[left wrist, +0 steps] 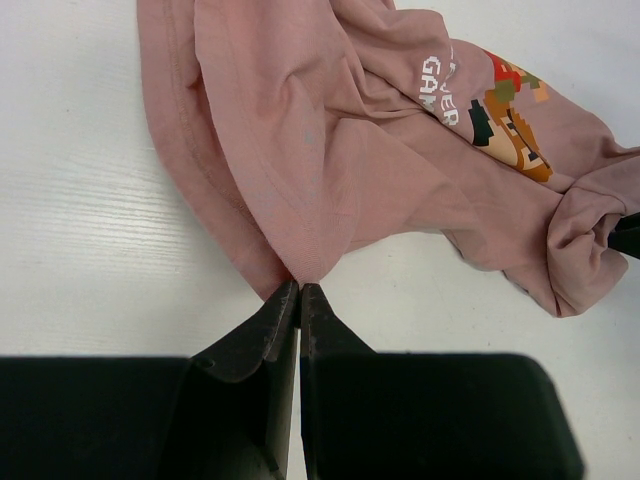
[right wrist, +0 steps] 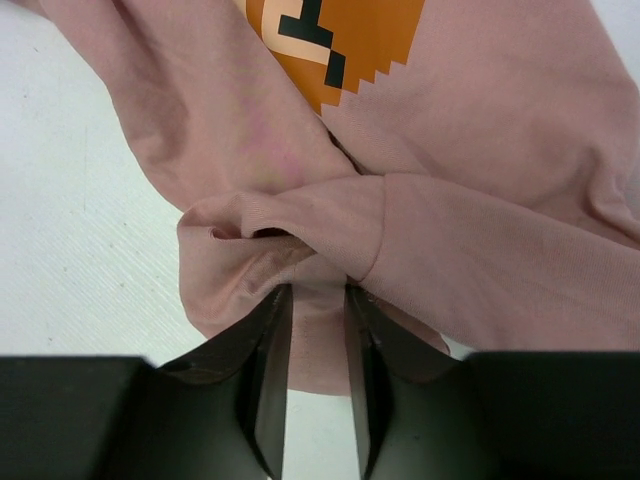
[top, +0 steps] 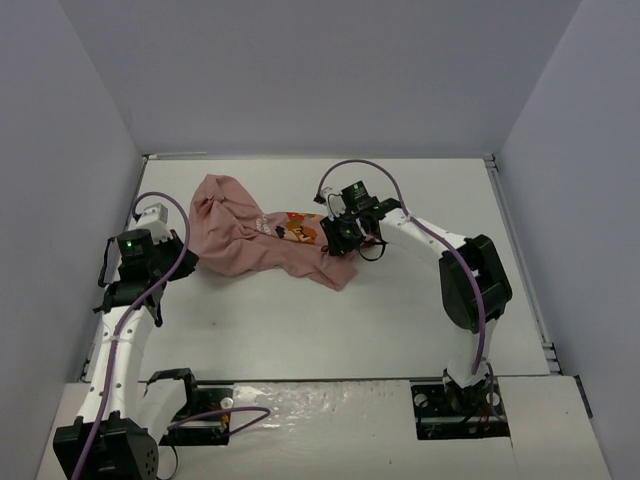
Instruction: Fold and stack the t-shirts
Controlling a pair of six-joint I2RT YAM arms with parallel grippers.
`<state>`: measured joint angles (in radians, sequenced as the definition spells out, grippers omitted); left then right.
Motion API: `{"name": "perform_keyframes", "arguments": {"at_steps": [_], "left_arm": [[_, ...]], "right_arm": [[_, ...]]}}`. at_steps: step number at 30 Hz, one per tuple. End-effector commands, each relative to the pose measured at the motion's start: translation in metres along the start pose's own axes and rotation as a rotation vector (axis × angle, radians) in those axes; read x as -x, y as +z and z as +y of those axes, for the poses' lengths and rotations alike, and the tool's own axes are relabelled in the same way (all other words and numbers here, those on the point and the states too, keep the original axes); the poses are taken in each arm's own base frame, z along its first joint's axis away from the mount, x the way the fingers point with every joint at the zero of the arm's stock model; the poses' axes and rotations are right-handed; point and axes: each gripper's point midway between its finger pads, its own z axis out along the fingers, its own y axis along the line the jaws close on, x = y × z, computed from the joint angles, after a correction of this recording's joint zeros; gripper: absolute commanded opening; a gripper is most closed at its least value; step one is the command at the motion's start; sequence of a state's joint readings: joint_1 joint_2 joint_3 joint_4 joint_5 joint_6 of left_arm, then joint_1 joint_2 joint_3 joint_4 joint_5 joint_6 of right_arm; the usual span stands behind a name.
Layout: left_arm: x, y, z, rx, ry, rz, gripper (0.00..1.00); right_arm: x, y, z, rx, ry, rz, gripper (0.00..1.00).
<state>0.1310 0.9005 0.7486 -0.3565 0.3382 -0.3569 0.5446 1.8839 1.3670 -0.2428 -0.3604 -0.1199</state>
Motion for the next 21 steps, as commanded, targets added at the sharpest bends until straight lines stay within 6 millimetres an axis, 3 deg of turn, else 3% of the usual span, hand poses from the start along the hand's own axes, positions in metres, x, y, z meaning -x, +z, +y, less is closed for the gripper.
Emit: {"name": "perform_keyframes", "arguments": {"at_steps": [1, 3, 10, 21], "left_arm": [[0.018, -0.003, -0.008, -0.022, 0.014, -0.064, 0.00], [0.019, -0.003, -0.008, -0.023, 0.014, -0.066, 0.00], [0.018, -0.003, -0.008, -0.025, 0.014, -0.065, 0.00], [0.019, -0.003, -0.009, -0.026, 0.014, -0.065, 0.00]], "right_arm": [[0.016, -0.010, 0.004, 0.017, -0.002, -0.059, 0.29], [0.015, -0.009, 0.001, 0.013, 0.003, -0.055, 0.34], [0.014, -0.003, -0.005, 0.024, 0.013, -0.049, 0.36], [0.016, 0.008, 0.004, 0.090, 0.011, -0.043, 0.37]]}}
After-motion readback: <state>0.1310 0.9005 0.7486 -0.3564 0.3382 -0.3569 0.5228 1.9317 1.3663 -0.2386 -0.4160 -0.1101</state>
